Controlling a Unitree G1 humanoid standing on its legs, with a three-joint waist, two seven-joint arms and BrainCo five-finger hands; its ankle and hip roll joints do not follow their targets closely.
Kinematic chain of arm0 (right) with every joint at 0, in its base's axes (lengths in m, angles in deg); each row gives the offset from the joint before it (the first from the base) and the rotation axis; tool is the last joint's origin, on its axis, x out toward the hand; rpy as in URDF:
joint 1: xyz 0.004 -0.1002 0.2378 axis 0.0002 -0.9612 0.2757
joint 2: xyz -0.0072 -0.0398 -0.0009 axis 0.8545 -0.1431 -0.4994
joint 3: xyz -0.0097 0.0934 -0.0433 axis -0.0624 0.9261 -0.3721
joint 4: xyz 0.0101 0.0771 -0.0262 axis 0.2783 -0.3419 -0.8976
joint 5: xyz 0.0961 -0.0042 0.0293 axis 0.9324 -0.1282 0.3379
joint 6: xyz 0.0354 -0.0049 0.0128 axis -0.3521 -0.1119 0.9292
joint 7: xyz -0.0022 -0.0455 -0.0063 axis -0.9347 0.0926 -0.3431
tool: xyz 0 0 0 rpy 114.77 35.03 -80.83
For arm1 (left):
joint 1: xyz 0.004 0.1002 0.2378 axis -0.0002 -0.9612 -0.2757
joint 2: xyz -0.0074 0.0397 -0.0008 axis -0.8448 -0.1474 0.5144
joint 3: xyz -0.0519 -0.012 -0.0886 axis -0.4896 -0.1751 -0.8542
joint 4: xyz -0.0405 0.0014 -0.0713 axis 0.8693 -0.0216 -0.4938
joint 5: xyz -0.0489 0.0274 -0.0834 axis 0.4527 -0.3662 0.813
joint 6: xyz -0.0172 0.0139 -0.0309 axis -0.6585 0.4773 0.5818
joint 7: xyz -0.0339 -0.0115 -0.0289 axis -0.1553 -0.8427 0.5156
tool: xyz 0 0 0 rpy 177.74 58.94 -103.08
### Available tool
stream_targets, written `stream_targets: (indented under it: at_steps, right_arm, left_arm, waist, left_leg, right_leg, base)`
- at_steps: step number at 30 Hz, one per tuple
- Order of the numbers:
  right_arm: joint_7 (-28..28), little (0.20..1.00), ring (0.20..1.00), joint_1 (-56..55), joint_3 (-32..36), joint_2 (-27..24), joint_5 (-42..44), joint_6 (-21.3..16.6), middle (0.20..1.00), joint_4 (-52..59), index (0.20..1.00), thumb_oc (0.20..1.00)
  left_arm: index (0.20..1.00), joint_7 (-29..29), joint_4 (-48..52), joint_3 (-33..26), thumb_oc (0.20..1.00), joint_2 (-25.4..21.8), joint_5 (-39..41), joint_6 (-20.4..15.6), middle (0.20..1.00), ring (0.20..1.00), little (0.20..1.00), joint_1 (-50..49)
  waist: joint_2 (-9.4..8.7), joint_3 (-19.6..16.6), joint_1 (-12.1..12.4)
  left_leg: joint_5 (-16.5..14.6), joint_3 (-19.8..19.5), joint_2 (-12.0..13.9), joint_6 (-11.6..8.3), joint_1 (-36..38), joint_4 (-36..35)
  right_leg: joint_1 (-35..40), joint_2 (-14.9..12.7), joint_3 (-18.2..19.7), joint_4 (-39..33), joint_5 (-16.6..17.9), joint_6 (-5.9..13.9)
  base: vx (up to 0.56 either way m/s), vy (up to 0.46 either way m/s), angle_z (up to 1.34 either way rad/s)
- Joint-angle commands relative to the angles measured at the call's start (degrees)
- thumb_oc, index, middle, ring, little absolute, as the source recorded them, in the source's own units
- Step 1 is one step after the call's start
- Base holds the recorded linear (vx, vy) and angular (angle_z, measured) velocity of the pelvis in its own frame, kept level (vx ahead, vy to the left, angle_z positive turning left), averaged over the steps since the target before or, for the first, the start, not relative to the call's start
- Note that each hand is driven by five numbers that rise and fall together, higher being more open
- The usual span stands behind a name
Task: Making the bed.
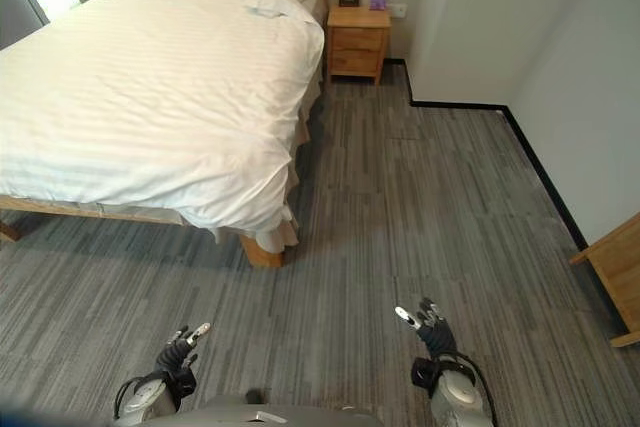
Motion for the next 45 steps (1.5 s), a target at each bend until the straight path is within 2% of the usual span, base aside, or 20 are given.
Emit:
stream_targets:
  at_steps: [1,3,4,8,12,14,15,18,21,22,23,25,27,28,29,30,32,39,43,45]
  right_arm:
    - [-0.97,1.000,1.000,1.23,-1.23,1.63,0.30,-1.56,1.000,0.18,1.000,1.000]
    - [-0.97,1.000,1.000,1.25,-1.23,1.63,0.30,-1.56,1.000,0.16,1.000,1.000]
    - [-0.24,1.000,1.000,3.22,-2.10,2.54,2.24,-1.94,1.000,1.64,1.000,1.000]
    - [0.62,1.000,1.000,3.63,-3.37,3.04,2.37,-1.77,1.000,2.36,1.000,1.000]
    - [1.19,1.000,1.000,1.74,-2.99,3.35,0.94,-1.30,1.000,4.05,1.000,1.000]
    - [1.43,1.000,1.000,1.46,-2.80,3.07,-0.21,-1.08,1.000,4.44,1.000,1.000]
    - [0.99,1.000,1.000,1.37,-2.82,2.88,-1.87,-1.06,1.000,5.86,1.000,1.000]
    - [1.16,1.000,1.000,1.81,-3.67,2.85,-2.65,-1.01,1.000,6.76,1.000,1.000]
    - [1.91,1.000,1.000,2.84,-6.01,2.11,-3.02,-1.35,1.000,8.25,1.000,1.000]
    - [1.91,1.000,1.000,2.84,-6.02,2.09,-3.01,-1.36,1.000,8.23,1.000,1.000]
    - [1.89,1.000,1.000,2.74,-6.30,0.63,-2.98,-1.57,1.000,8.01,1.000,1.000]
    - [2.00,1.000,1.000,2.19,-6.21,-0.23,-1.74,-1.63,1.000,8.57,1.000,1.000]
    - [2.66,1.000,1.000,1.89,-6.51,-0.47,-0.33,-1.18,1.000,8.00,1.000,1.000]
    - [2.66,1.000,1.000,1.89,-6.51,-0.47,-0.33,-1.18,1.000,7.99,1.000,1.000]
    - [3.25,1.000,1.000,1.85,-6.96,-0.64,-0.36,-0.60,1.000,7.66,1.000,1.000]
    - [3.74,1.000,1.000,1.85,-7.05,-0.80,-0.80,-0.39,1.000,7.36,1.000,1.000]
    - [3.81,1.000,1.000,1.91,-7.16,-1.06,-1.81,-0.25,1.000,7.43,1.000,1.000]
    - [3.63,1.000,1.000,1.76,-6.66,-0.47,-2.04,-0.48,1.000,7.36,1.000,1.000]
    - [1.89,1.000,1.000,2.08,-5.55,0.65,-2.79,-0.11,1.000,4.82,1.000,1.000]
    - [1.81,1.000,1.000,2.51,-5.41,1.55,-1.97,-0.29,1.000,5.29,1.000,1.000]
  left_arm:
    - [1.000,0.59,-2.66,-0.89,1.000,-1.15,0.45,-1.19,1.000,1.000,1.000,1.49]
    - [1.000,0.59,-2.68,-0.90,1.000,-1.15,0.44,-1.20,1.000,1.000,1.000,1.51]
    - [1.000,0.40,-3.48,-2.36,1.000,-2.43,0.44,-1.31,1.000,1.000,1.000,1.41]
    - [1.000,0.17,-5.94,-3.12,1.000,-4.31,-1.15,-1.17,1.000,1.000,1.000,2.19]
    - [1.000,0.13,-7.94,-4.77,1.000,-6.05,-2.25,-1.16,1.000,1.000,1.000,2.59]
    - [1.000,0.28,-7.55,-5.00,1.000,-6.20,-1.87,-1.27,1.000,1.000,1.000,2.89]
    - [1.000,0.06,-7.44,-5.33,1.000,-6.69,-1.36,-1.37,1.000,1.000,1.000,3.25]
    - [1.000,-0.19,-7.57,-5.84,1.000,-6.48,0.17,-1.51,1.000,1.000,1.000,3.52]
    - [1.000,-0.79,-6.57,-6.37,1.000,-5.72,3.92,-2.41,1.000,1.000,1.000,3.86]
    - [1.000,-0.80,-6.56,-6.38,1.000,-5.70,3.92,-2.41,1.000,1.000,1.000,3.85]
    - [1.000,-0.24,-6.82,-5.92,1.000,-4.76,5.45,-1.64,1.000,1.000,1.000,4.68]
    - [1.000,-0.23,-7.31,-6.04,1.000,-3.17,5.34,-1.31,1.000,1.000,1.000,4.81]
    - [1.000,0.07,-5.97,-5.37,1.000,-1.91,6.07,-1.59,1.000,1.000,1.000,4.11]
    - [1.000,0.07,-5.96,-5.37,1.000,-1.91,6.07,-1.58,1.000,1.000,1.000,4.11]
    - [1.000,0.79,-3.31,-4.80,1.000,-1.04,6.96,-1.50,1.000,1.000,1.000,2.72]
    - [1.000,1.30,-2.36,-4.55,1.000,-0.83,7.15,-1.33,1.000,1.000,1.000,2.35]
    - [1.000,1.50,-1.30,-3.76,1.000,-0.59,6.63,-1.25,1.000,1.000,1.000,1.60]
    - [1.000,1.29,-0.51,-1.26,1.000,-0.65,4.21,-1.32,1.000,1.000,1.000,2.82]
    - [1.000,1.48,0.26,0.87,1.000,-0.13,4.06,-1.18,1.000,1.000,1.000,3.26]
    - [1.000,1.21,0.42,0.57,1.000,-0.40,4.16,-1.11,1.000,1.000,1.000,3.29]
  waist:
    - [-1.17,-2.81,-0.93]
    - [-1.18,-2.81,-0.87]
    - [-1.23,-1.17,-0.93]
    - [-1.22,0.28,-1.66]
    - [-0.35,0.61,-1.62]
    - [-0.41,0.45,-1.75]
    - [-0.80,-0.54,-0.84]
    - [-1.25,-1.16,-0.15]
    - [-1.35,-2.32,0.43]
    - [-1.22,-2.30,0.37]
    - [0.20,-1.88,0.28]
    - [-0.17,-1.45,-0.39]
    - [-1.64,-0.63,0.75]
    - [-1.67,-0.75,0.66]
    - [-2.55,-0.76,1.35]
    - [-2.72,-0.83,1.66]
    - [-2.54,-1.14,1.71]
    - [-1.49,-1.12,0.43]
    - [-0.04,-0.49,-0.18]
    - [0.38,0.09,-0.04]
  left_leg:
    - [-1.89,1.39,-1.03,3.28,-1.01,-0.35]
    - [-1.91,1.46,-1.03,3.29,-1.02,-0.33]
    - [-2.77,3.84,-1.14,4.53,-1.57,1.16]
    - [-2.87,4.17,-0.68,4.88,-2.00,1.89]
    - [-2.57,5.35,2.10,3.47,-0.95,1.33]
    - [-2.46,5.05,2.68,2.96,-0.87,1.25]
    - [-2.11,6.30,5.54,0.89,-0.64,1.70]
    - [-1.19,7.72,7.87,-0.82,0.37,1.26]
    - [2.42,7.87,12.23,-3.28,-0.62,1.28]
    - [2.47,7.79,12.41,-3.37,-0.59,1.22]
    - [10.94,7.00,15.86,-4.60,-3.28,2.75]
    - [13.19,7.34,16.86,-3.77,-5.26,7.55]
    - [9.32,-0.16,9.71,-2.05,-7.71,14.28]
    - [9.37,-0.25,9.65,-2.03,-7.91,14.30]
    - [5.64,-0.81,5.08,-0.83,-8.99,14.31]
    - [4.54,-0.88,3.65,-0.35,-8.98,13.43]
    - [2.53,-0.21,2.21,0.67,-7.40,9.66]
    - [3.38,2.32,1.41,0.91,-6.92,3.23]
    - [1.57,2.30,-1.01,2.80,-5.51,0.77]
    - [0.86,3.44,-1.94,4.22,-4.84,0.08]
  right_leg:
    - [-5.87,-0.31,3.48,-0.09,6.09,4.28]
    - [-5.91,-0.31,3.55,-0.07,6.09,4.28]
    - [-10.14,-0.55,6.26,5.00,7.46,5.88]
    - [-13.33,-0.36,10.31,10.00,7.92,7.28]
    - [-10.86,-8.80,8.58,7.51,12.38,7.43]
    - [-9.71,-9.93,9.14,5.87,13.37,7.79]
    - [-8.93,-15.17,6.47,2.12,17.07,9.50]
    - [-8.24,-16.63,3.80,0.69,18.01,10.87]
    - [-5.95,-12.52,3.16,-2.03,10.84,10.83]
    - [-5.88,-12.35,3.05,-2.05,10.81,10.75]
    - [-5.28,-8.81,1.86,-1.48,7.93,8.41]
    - [-3.32,-7.04,-0.18,-2.88,7.22,6.29]
    - [-2.59,-6.62,1.16,-4.12,7.39,5.42]
    - [-2.69,-6.68,1.08,-4.14,7.43,5.44]
    - [-2.22,-5.88,1.94,-4.99,7.51,5.02]
    - [-2.22,-5.24,2.43,-4.97,7.46,4.77]
    - [-2.03,-4.10,3.20,-5.19,7.06,4.53]
    - [-1.83,-3.35,3.38,-5.65,6.78,5.07]
    - [-2.68,-5.71,4.58,-4.23,7.91,7.10]
    - [-5.43,-6.90,5.99,1.60,8.50,8.23]
  base:
    - [-0.01,0.166,-0.06]
    - [-0.05,0.142,-0.43]
    - [-0.09,0.119,-0.59]
    - [-0.07,0.058,-0.73]
    - [0.01,-0.170,-0.15]
    - [0.02,-0.298,-0.07]
    - [0.01,-0.353,0.00]
    - [0.01,-0.409,-0.28]
    - [-0.01,-0.456,-0.31]
    - [-0.04,-0.514,-0.29]
    - [-0.05,-0.414,-0.16]
    - [-0.05,-0.493,0.13]
    - [-0.01,-0.369,0.25]
    - [0.03,-0.330,-0.16]
    - [0.06,-0.248,-0.26]
    - [0.09,-0.284,-0.21]
    - [0.08,-0.087,-0.22]
    - [0.06,0.057,-0.15]
    - [0.04,0.268,0.06]
    - [0.03,0.261,-0.23]
